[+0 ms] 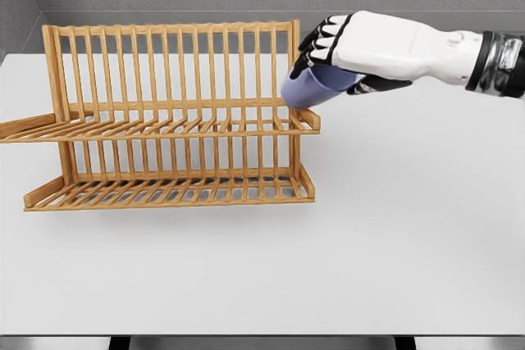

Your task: Right arm put cup on second shelf

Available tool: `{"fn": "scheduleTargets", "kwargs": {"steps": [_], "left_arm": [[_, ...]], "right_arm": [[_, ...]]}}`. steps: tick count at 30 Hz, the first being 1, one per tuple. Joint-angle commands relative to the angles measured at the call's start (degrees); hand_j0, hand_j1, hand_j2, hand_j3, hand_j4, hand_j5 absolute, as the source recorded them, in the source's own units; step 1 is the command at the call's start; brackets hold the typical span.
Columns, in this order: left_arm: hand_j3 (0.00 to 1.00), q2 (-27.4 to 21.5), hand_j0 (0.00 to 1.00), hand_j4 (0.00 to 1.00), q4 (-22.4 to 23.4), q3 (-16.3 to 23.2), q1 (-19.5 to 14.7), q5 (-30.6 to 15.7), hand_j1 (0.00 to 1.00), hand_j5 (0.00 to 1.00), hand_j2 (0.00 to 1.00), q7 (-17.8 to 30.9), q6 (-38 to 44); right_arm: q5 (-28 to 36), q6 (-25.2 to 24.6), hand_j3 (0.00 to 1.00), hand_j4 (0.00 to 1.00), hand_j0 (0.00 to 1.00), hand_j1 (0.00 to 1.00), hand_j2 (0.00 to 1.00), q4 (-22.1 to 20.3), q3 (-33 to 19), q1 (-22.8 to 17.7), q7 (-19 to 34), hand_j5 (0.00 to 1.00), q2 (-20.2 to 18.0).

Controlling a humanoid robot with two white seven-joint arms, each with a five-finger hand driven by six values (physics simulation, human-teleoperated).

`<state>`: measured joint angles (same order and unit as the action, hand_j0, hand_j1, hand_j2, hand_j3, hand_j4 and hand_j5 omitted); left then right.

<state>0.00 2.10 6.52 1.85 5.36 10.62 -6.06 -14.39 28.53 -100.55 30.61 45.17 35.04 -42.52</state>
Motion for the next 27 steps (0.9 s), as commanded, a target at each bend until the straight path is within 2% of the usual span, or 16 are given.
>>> {"fn": "scheduleTargets", "kwargs": {"steps": [1, 5, 16, 19, 20, 27], "left_arm": [[1.00, 0.00, 1.00, 1.00, 0.01, 0.07, 0.00, 0.00, 1.00, 1.00, 1.00, 0.01, 0.00], [1.00, 0.00, 1.00, 1.00, 0.01, -0.01, 0.00, 0.00, 1.00, 1.00, 1.00, 0.01, 0.00], [1.00, 0.00, 1.00, 1.00, 0.01, -0.01, 0.00, 0.00, 1.00, 1.00, 1.00, 0.01, 0.00], [1.00, 0.00, 1.00, 1.00, 0.01, 0.07, 0.00, 0.00, 1.00, 1.00, 1.00, 0.01, 0.00], [1.00, 0.00, 1.00, 1.00, 0.01, -0.01, 0.00, 0.00, 1.00, 1.00, 1.00, 0.01, 0.00], [1.00, 0.00, 1.00, 1.00, 0.01, -0.01, 0.00, 0.00, 1.00, 1.00, 1.00, 0.01, 0.00]], "right_arm": [[0.24, -0.67, 0.72, 0.72, 0.72, 0.72, 0.72, 0.01, 1.65, 0.09, -0.04, 0.72, 0.86], [0.15, -2.60, 0.72, 0.72, 0.72, 0.72, 0.72, 0.10, 4.63, 1.76, -0.04, 0.72, 2.53], [-0.11, -2.69, 0.73, 0.73, 0.73, 0.73, 0.73, 0.10, 7.10, 1.23, -0.04, 0.73, 3.06], [-0.11, -2.69, 0.77, 0.77, 0.77, 0.77, 0.77, 0.18, 7.18, 1.23, -0.04, 0.77, 3.41], [-0.11, -2.69, 0.99, 0.99, 0.99, 0.99, 0.99, 0.10, 7.36, 1.23, -0.04, 0.99, 3.41], [-0.11, -2.60, 1.00, 1.00, 1.00, 1.00, 1.00, 0.10, 6.92, 1.23, -0.04, 1.00, 2.97]]}}
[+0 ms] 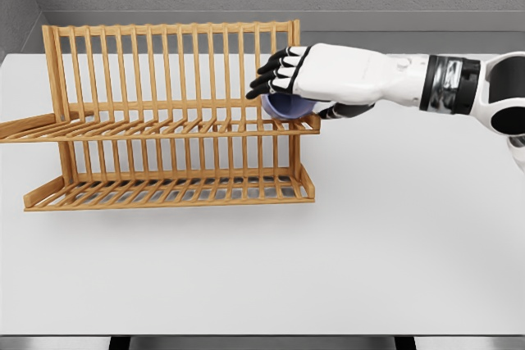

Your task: Right arm put cup on second shelf

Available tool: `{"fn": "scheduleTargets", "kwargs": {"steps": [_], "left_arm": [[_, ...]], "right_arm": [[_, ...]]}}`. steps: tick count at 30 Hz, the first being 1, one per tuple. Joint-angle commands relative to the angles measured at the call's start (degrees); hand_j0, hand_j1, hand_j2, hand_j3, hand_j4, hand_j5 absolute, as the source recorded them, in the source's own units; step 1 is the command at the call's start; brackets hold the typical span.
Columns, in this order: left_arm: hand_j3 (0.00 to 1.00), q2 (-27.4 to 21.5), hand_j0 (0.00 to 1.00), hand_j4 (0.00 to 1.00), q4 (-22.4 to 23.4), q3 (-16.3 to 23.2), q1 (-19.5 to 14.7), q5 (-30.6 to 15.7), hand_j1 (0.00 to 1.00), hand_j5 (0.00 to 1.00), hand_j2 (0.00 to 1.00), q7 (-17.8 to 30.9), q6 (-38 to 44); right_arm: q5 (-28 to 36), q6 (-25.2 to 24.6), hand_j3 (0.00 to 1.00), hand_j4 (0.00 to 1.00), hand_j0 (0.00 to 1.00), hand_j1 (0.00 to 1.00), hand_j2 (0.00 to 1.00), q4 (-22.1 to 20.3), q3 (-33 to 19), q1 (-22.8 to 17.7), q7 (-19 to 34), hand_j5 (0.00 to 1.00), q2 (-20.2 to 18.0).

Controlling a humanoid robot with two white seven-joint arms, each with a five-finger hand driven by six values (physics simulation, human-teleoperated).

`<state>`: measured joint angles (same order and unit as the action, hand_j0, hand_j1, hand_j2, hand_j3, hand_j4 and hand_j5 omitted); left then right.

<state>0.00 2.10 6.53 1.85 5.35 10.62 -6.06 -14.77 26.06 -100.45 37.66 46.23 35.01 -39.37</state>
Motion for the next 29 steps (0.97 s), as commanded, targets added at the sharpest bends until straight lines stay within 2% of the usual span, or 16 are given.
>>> {"fn": "scheduleTargets", "kwargs": {"steps": [1, 6, 9, 12, 13, 14, 15, 16, 19, 22, 25, 29], "left_arm": [[1.00, 0.00, 1.00, 1.00, 0.01, -0.02, 0.00, 0.01, 1.00, 1.00, 1.00, 0.01, 0.00], [1.00, 0.00, 1.00, 1.00, 0.01, -0.02, 0.00, 0.01, 1.00, 1.00, 1.00, 0.01, 0.00], [1.00, 0.00, 1.00, 1.00, 0.01, -0.02, 0.00, 0.01, 1.00, 1.00, 1.00, 0.01, 0.00], [1.00, 0.00, 1.00, 1.00, 0.01, -0.02, 0.00, 0.01, 1.00, 1.00, 1.00, 0.01, 0.00], [1.00, 0.00, 1.00, 1.00, 0.01, 0.07, 0.00, 0.01, 1.00, 1.00, 1.00, 0.01, 0.09], [1.00, 0.00, 1.00, 1.00, 0.01, -0.02, 0.00, 0.01, 1.00, 1.00, 1.00, 0.01, 0.00], [1.00, 0.00, 1.00, 1.00, 0.01, -0.02, 0.00, 0.01, 1.00, 1.00, 1.00, 0.01, 0.00], [1.00, 0.00, 1.00, 1.00, 0.01, 0.07, 0.00, 0.10, 1.00, 1.00, 1.00, 0.01, 0.09], [1.00, 0.00, 1.00, 1.00, 0.01, -0.02, 0.00, 0.01, 1.00, 1.00, 1.00, 0.01, 0.00], [1.00, 0.00, 1.00, 1.00, 0.01, 0.07, 0.00, 0.01, 1.00, 1.00, 1.00, 0.01, 0.00], [1.00, 0.00, 1.00, 1.00, 0.01, -0.02, 0.00, 0.01, 1.00, 1.00, 1.00, 0.01, 0.00], [1.00, 0.00, 1.00, 1.00, 0.01, -0.02, 0.00, 0.01, 1.00, 1.00, 1.00, 0.01, 0.00]], "right_arm": [[0.27, -0.13, 1.00, 1.00, 1.00, 1.00, 1.00, -0.01, -0.13, 0.00, -0.01, 1.00, -0.53], [0.27, 0.13, 1.00, 1.00, 1.00, 1.00, 1.00, -0.10, -0.48, 0.26, -0.01, 1.00, -0.88], [0.62, 1.01, 1.00, 1.00, 1.00, 1.00, 1.00, -0.10, -11.72, -0.18, -0.01, 1.00, -1.76], [0.89, 3.03, 1.00, 1.00, 1.00, 1.00, 1.00, -0.10, -16.74, -1.31, -0.01, 1.00, -3.78], [0.89, 3.82, 1.00, 1.00, 1.00, 1.00, 1.00, 0.08, -18.14, -3.60, -0.01, 1.00, -4.31], [0.80, 4.26, 1.00, 1.00, 1.00, 1.00, 1.00, 0.34, -21.21, -7.81, -0.01, 1.00, -3.70], [0.71, 4.52, 1.00, 1.00, 1.00, 1.00, 1.00, 0.34, -26.49, -12.65, -0.01, 1.00, -3.69], [0.62, 4.61, 1.00, 1.00, 1.00, 1.00, 1.00, 0.34, -28.08, -14.50, -0.01, 1.00, -3.69], [0.54, 5.49, 1.00, 1.00, 1.00, 1.00, 1.00, 0.52, -28.69, -19.33, -0.01, 1.00, -2.64], [0.45, 5.23, 1.00, 1.00, 1.00, 1.00, 1.00, 0.87, -28.61, -19.51, -0.01, 1.00, -2.55], [0.45, 5.32, 1.00, 1.00, 1.00, 1.00, 1.00, 0.96, -28.69, -22.50, -0.01, 1.00, -2.38], [0.45, 4.96, 1.00, 1.00, 1.00, 1.00, 1.00, 0.78, -28.43, -23.12, -0.01, 1.00, -0.88]]}}
